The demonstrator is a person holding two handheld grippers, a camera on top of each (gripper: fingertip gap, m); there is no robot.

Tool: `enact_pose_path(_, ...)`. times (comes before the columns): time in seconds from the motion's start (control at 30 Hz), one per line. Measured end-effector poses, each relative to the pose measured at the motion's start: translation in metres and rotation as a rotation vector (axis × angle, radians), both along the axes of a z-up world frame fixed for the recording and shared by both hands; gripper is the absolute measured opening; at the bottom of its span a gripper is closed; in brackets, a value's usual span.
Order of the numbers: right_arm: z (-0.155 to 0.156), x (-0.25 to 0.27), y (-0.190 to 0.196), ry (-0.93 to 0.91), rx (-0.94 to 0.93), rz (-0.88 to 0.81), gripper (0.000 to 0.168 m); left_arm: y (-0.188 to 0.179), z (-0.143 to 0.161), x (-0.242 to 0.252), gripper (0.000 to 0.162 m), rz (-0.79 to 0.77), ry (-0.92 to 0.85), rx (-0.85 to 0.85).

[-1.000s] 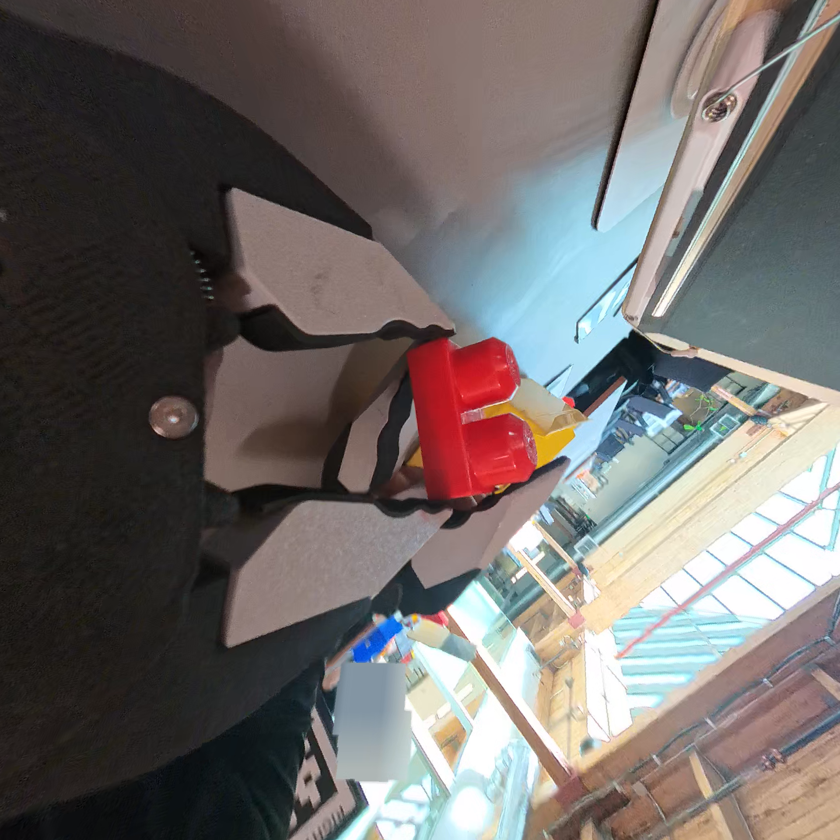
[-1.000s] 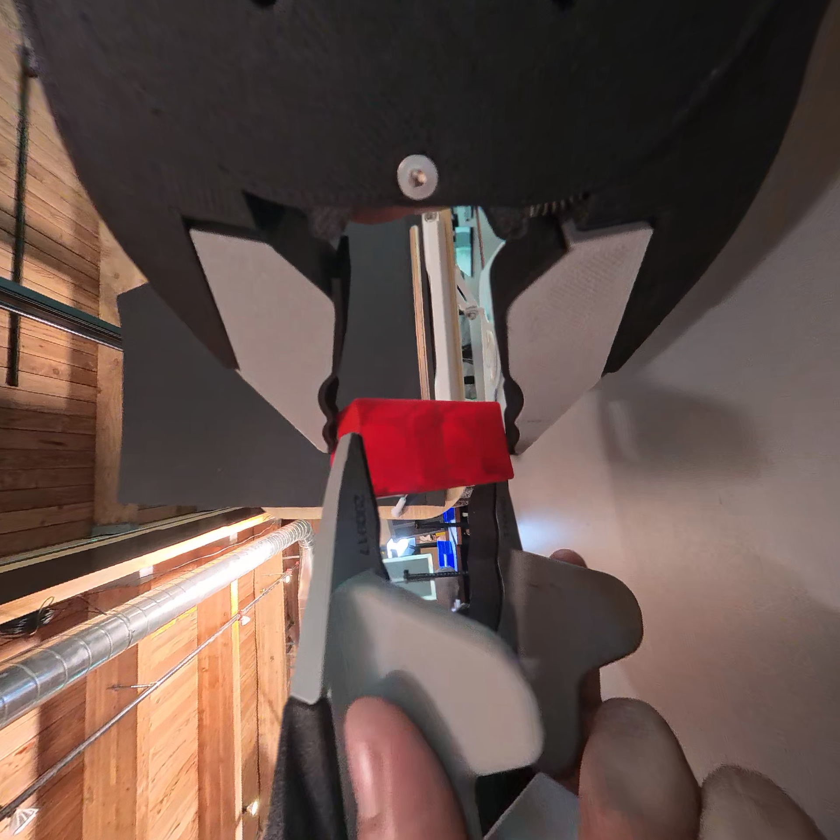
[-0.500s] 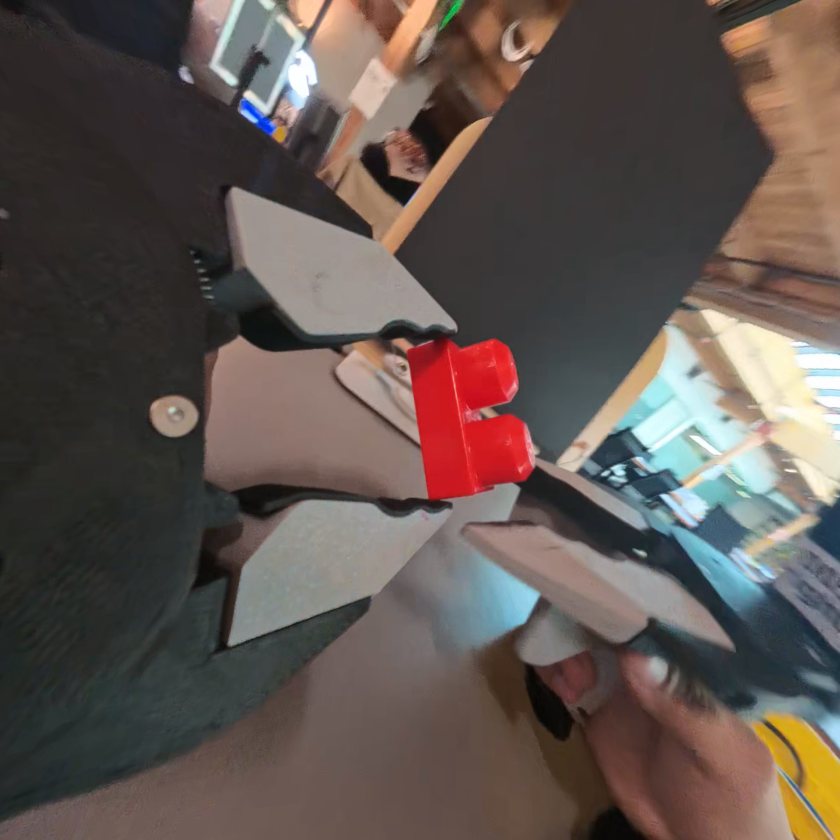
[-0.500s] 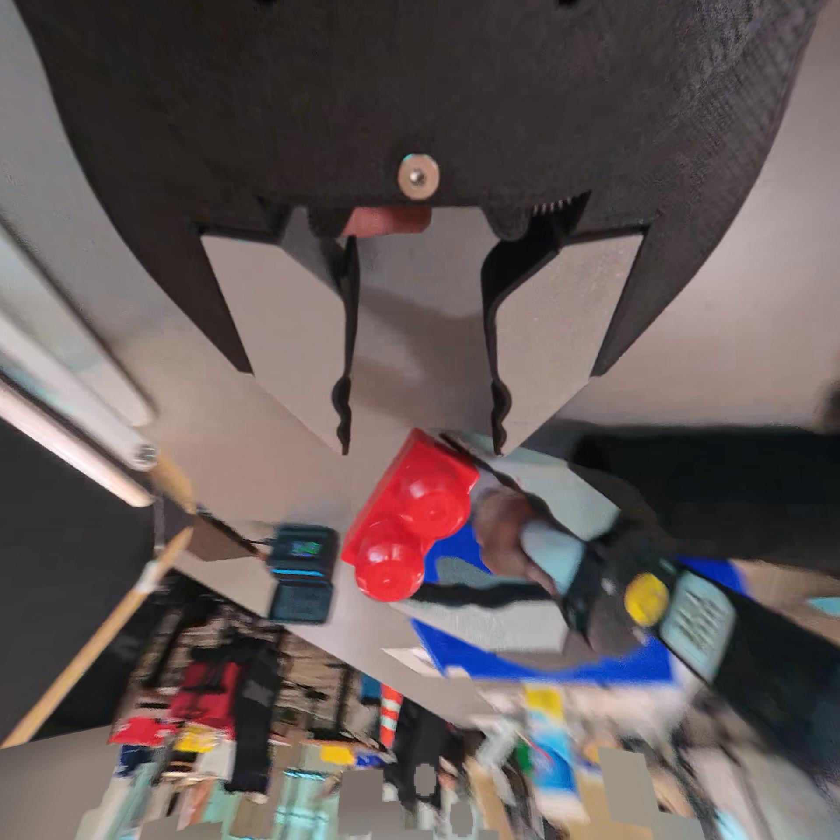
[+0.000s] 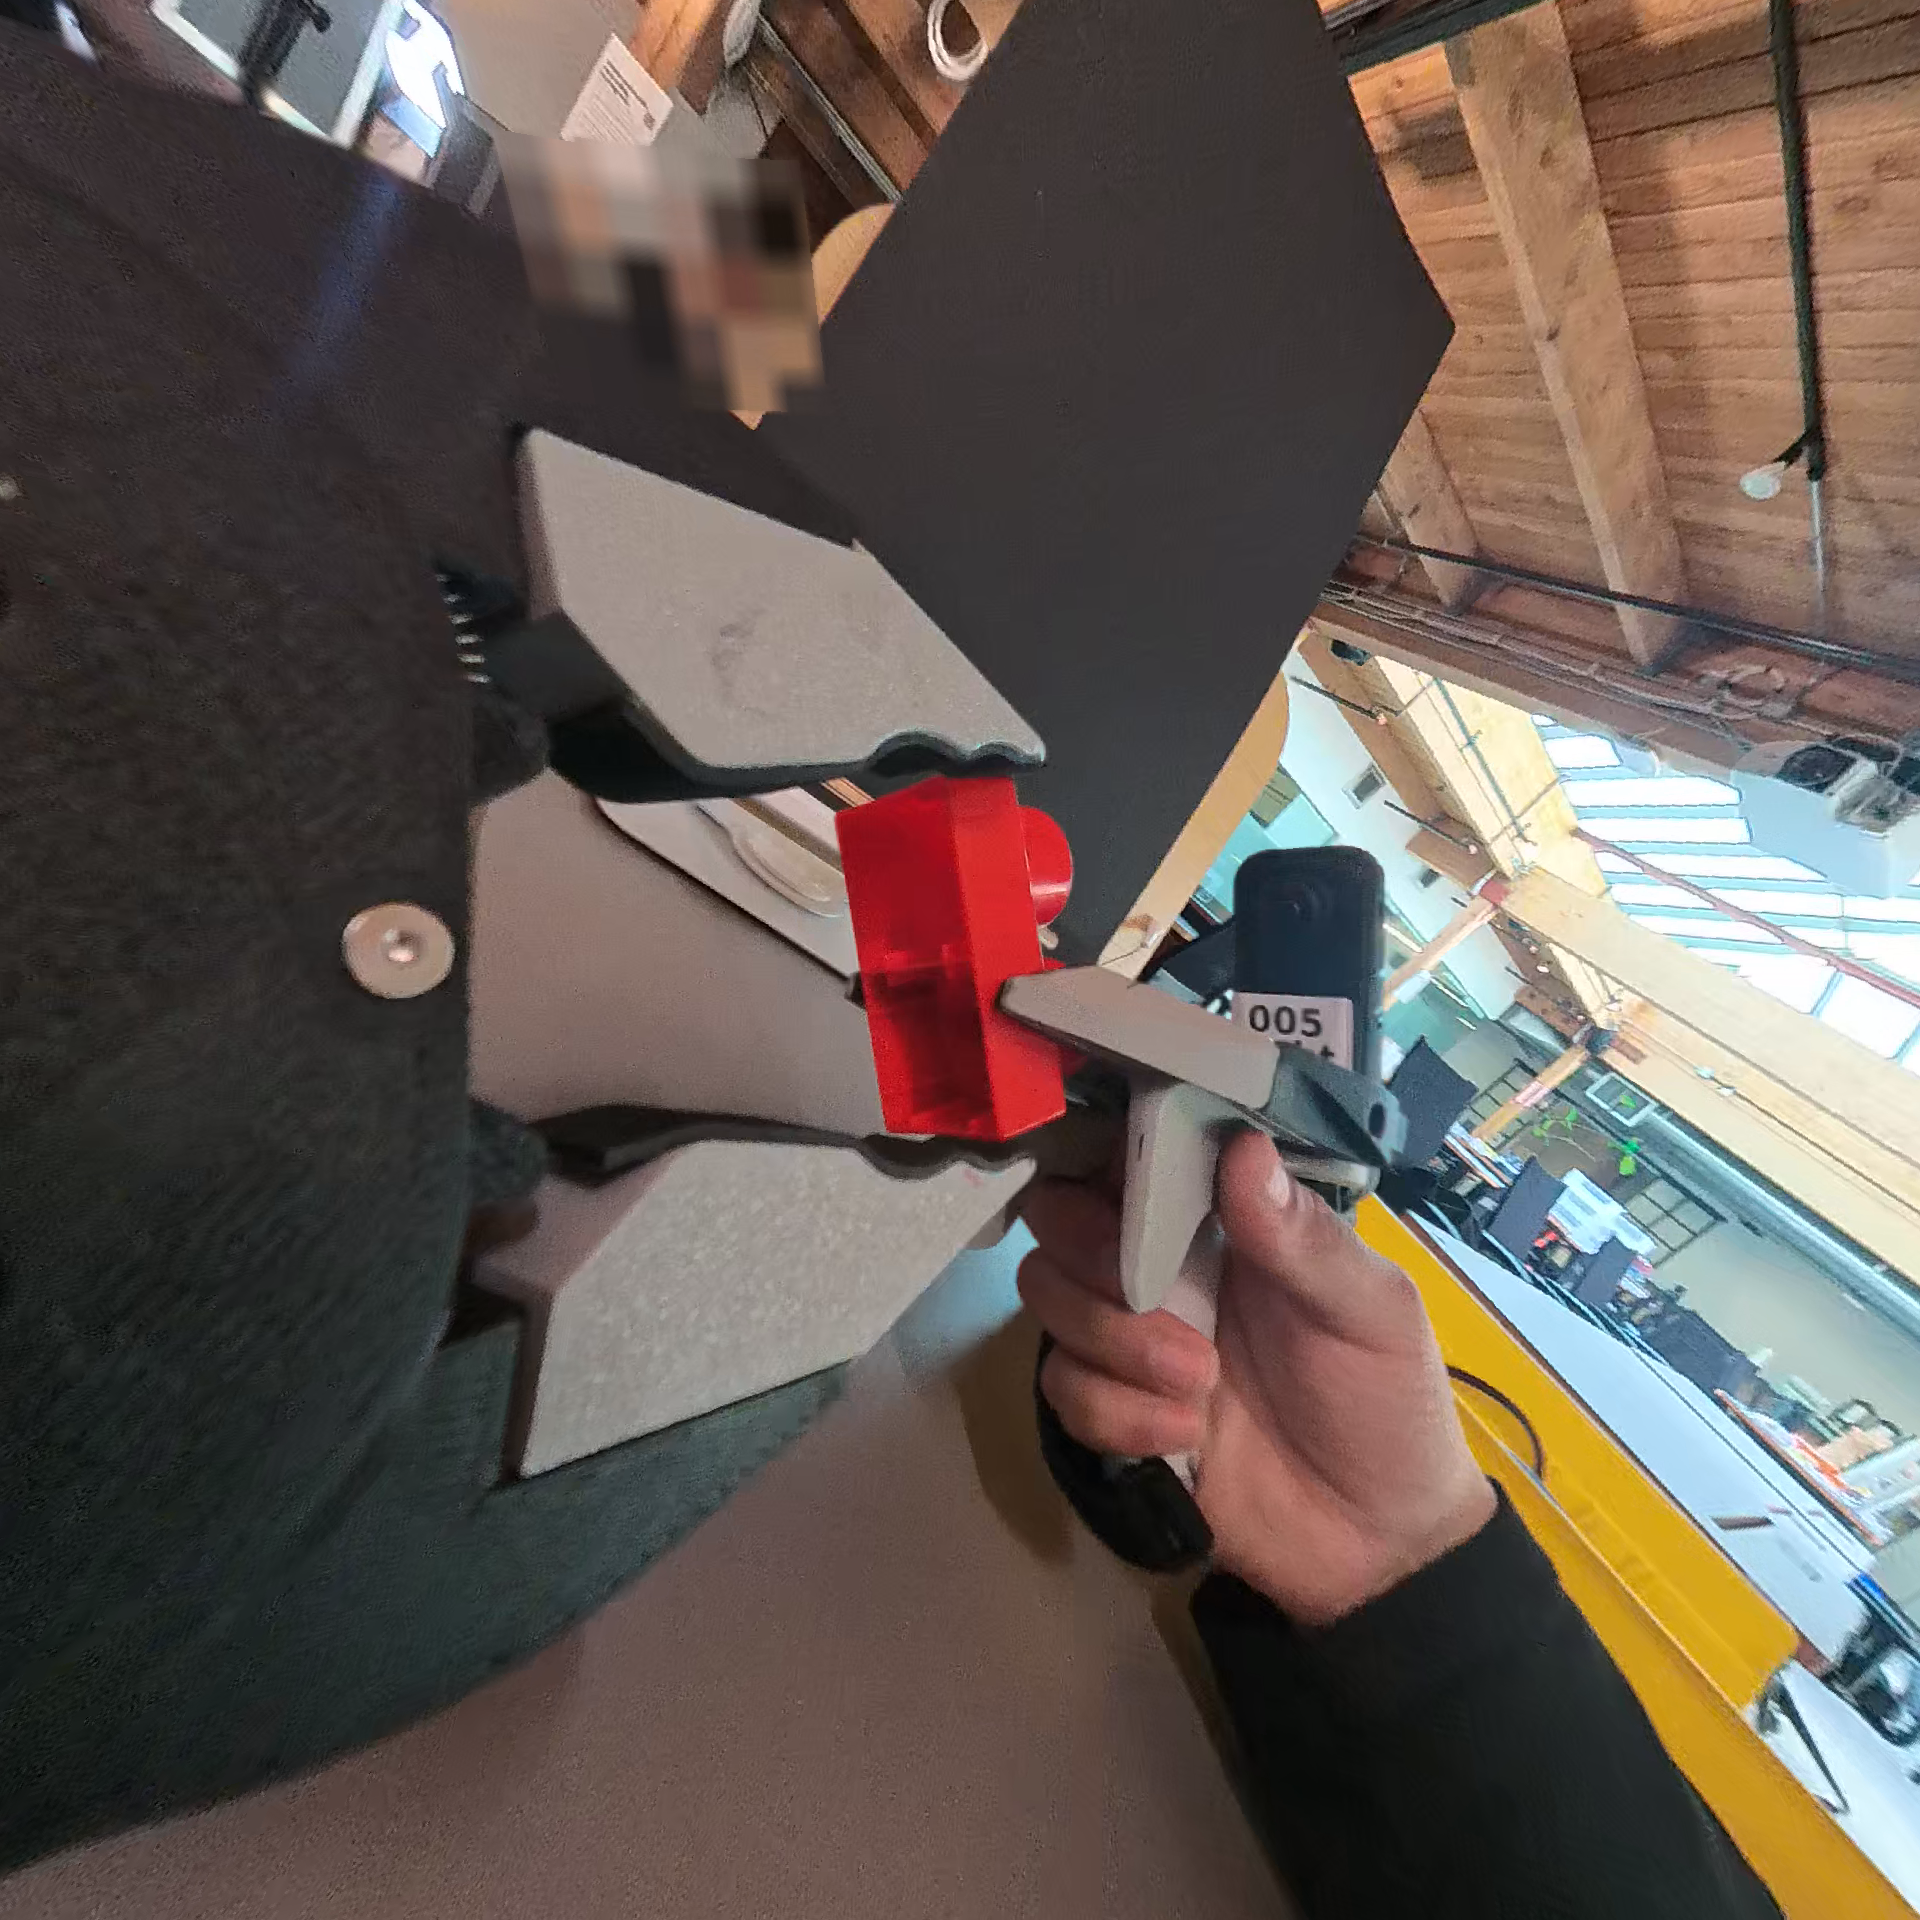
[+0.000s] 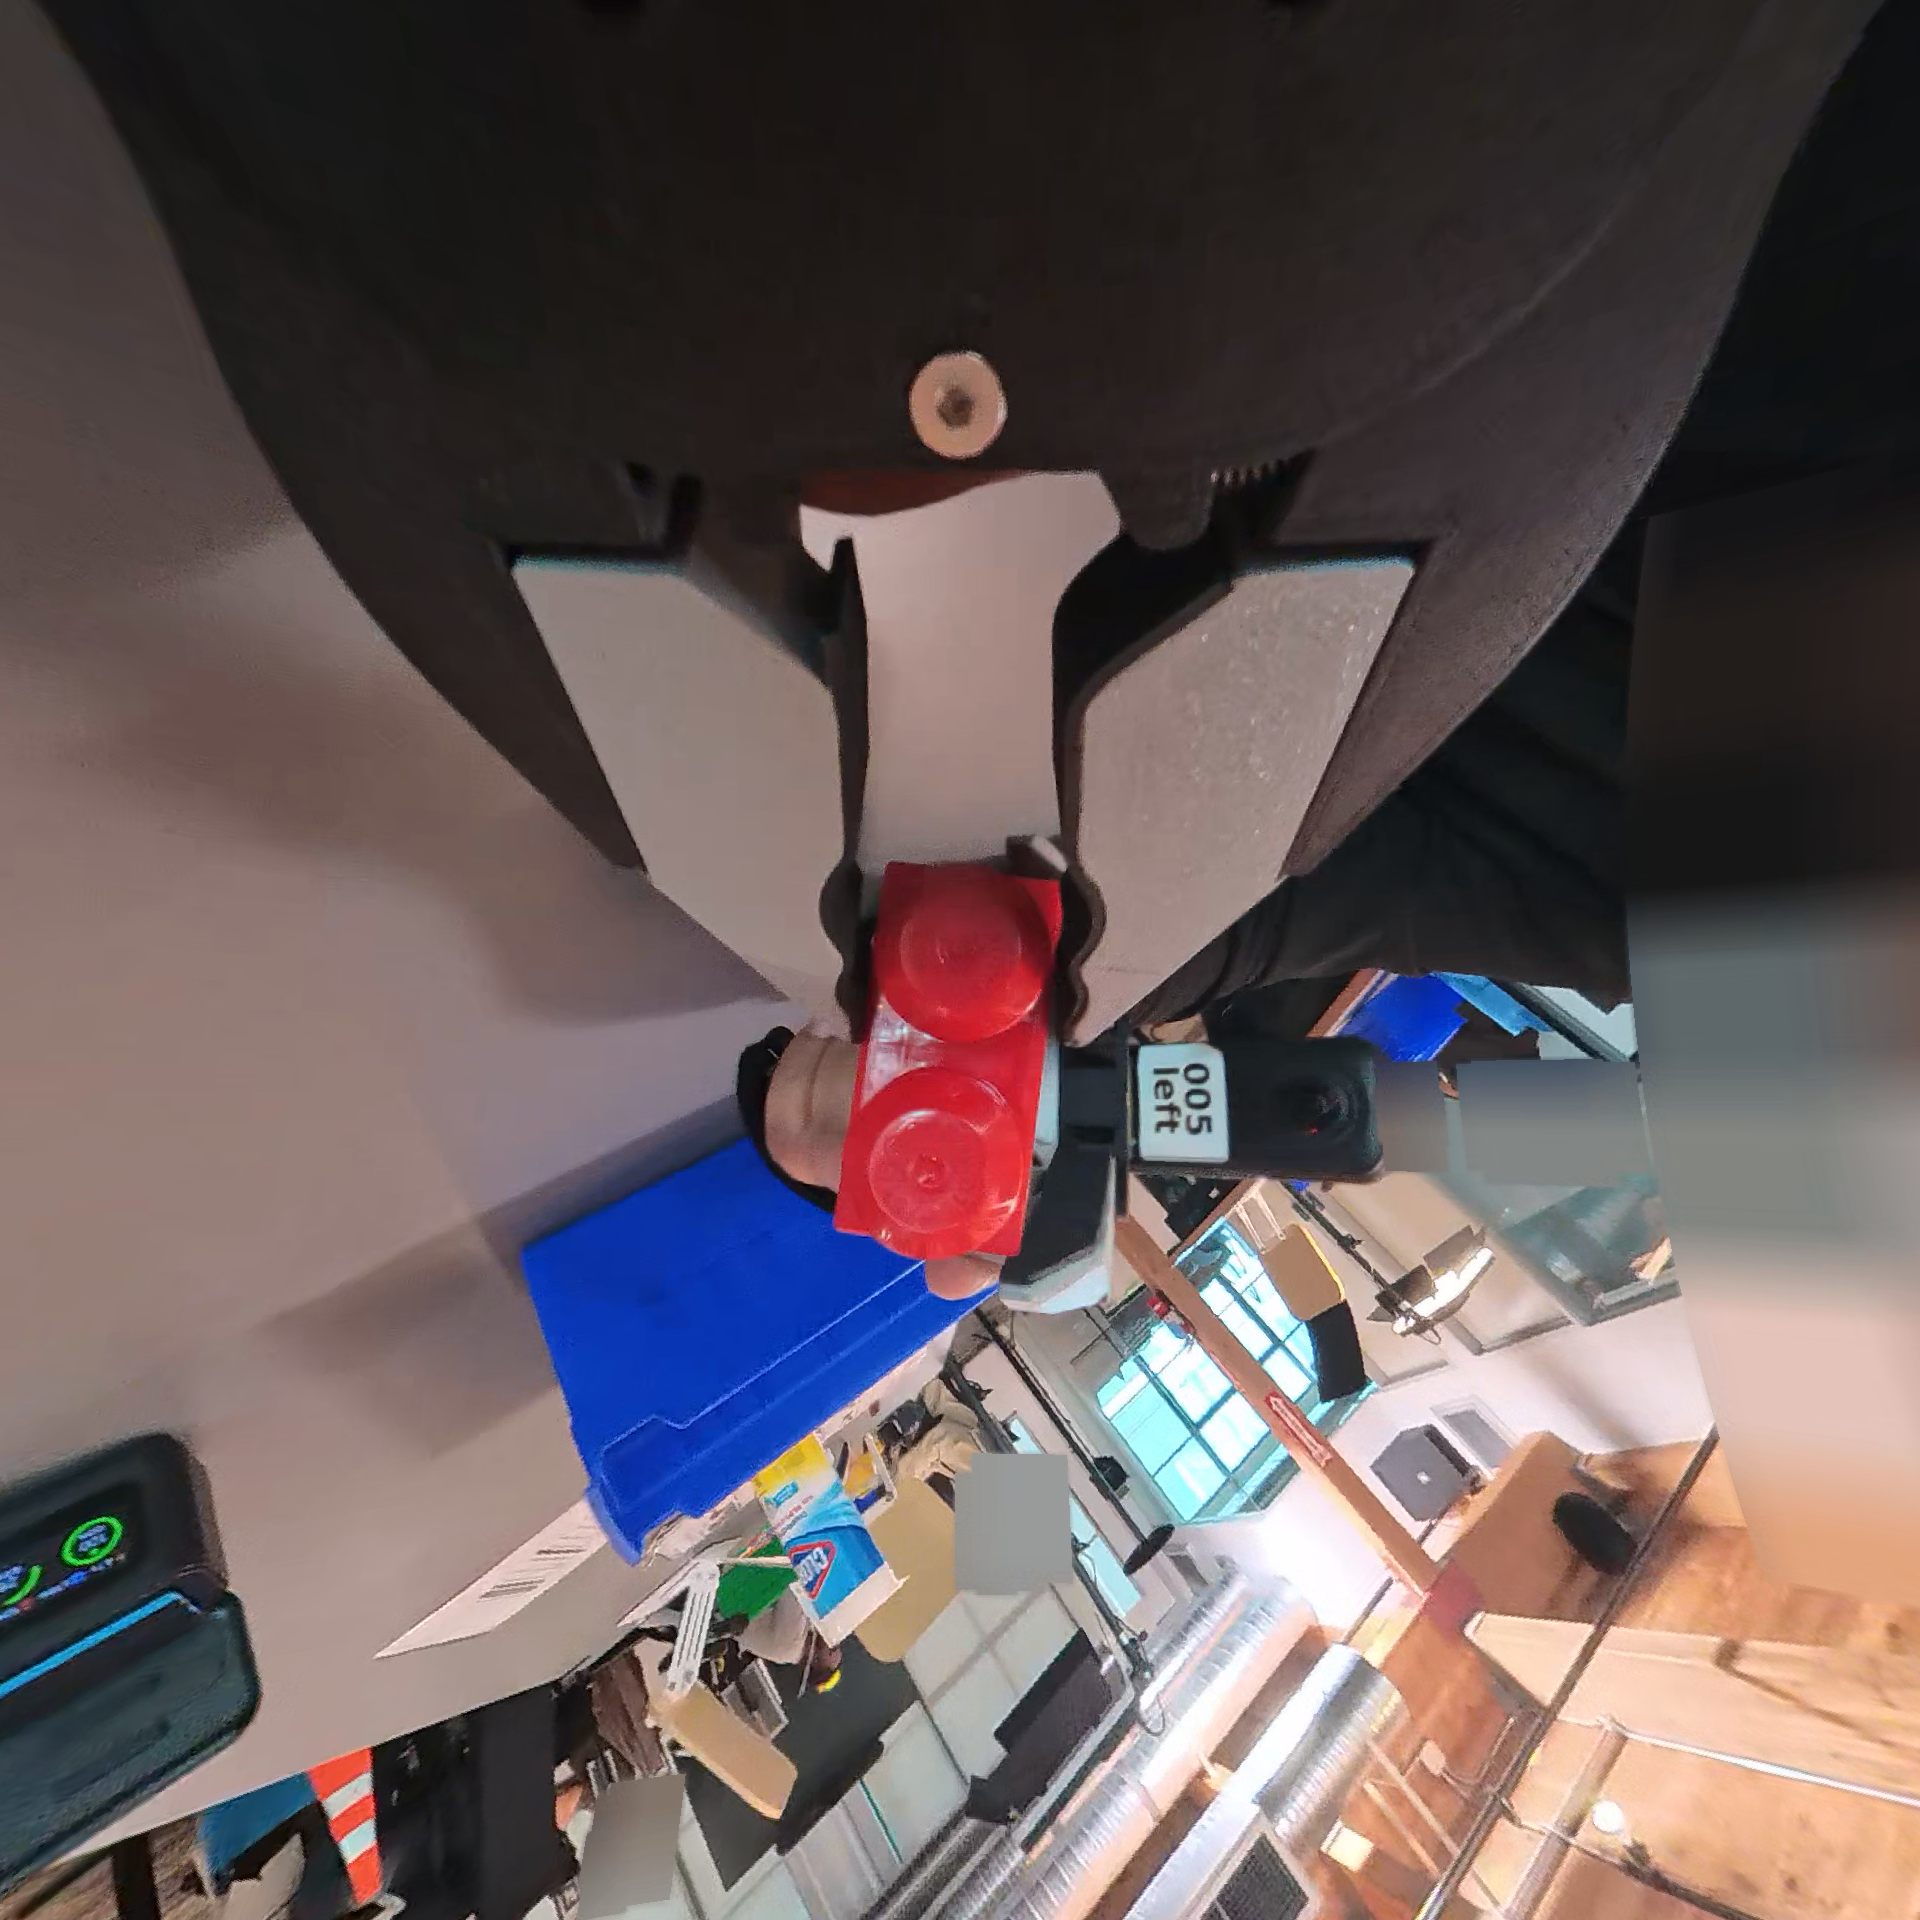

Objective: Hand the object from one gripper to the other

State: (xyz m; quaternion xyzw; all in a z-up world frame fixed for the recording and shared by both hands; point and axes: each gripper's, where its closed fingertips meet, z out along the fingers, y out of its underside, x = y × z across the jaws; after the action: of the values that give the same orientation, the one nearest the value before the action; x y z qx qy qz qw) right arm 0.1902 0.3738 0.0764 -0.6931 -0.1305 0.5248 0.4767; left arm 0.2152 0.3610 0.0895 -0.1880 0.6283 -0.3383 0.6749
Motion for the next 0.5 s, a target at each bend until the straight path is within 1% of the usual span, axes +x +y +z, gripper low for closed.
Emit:
enact_pose_path(0.07, -0.004, 0.005, 0.005, -0.031, -0.002, -0.037, 0.032, 0.006, -0.006, 0.004, 0.068, 0.044, 0.023, 0.011)
enact_pose_path(0.1, -0.008, 0.008, 0.009, -0.079, 0.003, -0.077, 0.032, 0.011, -0.011, 0.008, 0.068, 0.082, 0.042, 0.012)
enact_pose_path(0.13, -0.013, 0.013, 0.013, -0.154, 0.011, -0.132, 0.032, 0.017, -0.017, 0.011, 0.067, 0.123, 0.066, 0.012)
enact_pose_path(0.2, -0.022, 0.029, 0.023, -0.376, 0.056, -0.288, 0.032, 0.026, -0.025, 0.015, 0.065, 0.173, 0.103, -0.025)
enact_pose_path(0.27, -0.016, 0.048, 0.028, -0.580, 0.120, -0.459, 0.032, 0.033, -0.030, 0.016, 0.062, 0.178, 0.145, -0.098)
enact_pose_path(0.3, -0.007, 0.056, 0.027, -0.639, 0.154, -0.533, 0.032, 0.039, -0.030, 0.017, 0.060, 0.191, 0.152, -0.133)
enact_pose_path(0.37, 0.020, 0.069, 0.018, -0.679, 0.213, -0.653, 0.032, 0.049, -0.032, 0.017, 0.057, 0.215, 0.170, -0.190)
enact_pose_path(0.43, 0.052, 0.083, -0.002, -0.690, 0.258, -0.750, 0.032, 0.061, -0.037, 0.019, 0.051, 0.265, 0.186, -0.219)
enact_pose_path(0.5, 0.083, 0.106, -0.030, -0.736, 0.273, -0.857, 0.032, 0.069, -0.048, 0.021, 0.048, 0.312, 0.231, -0.210)
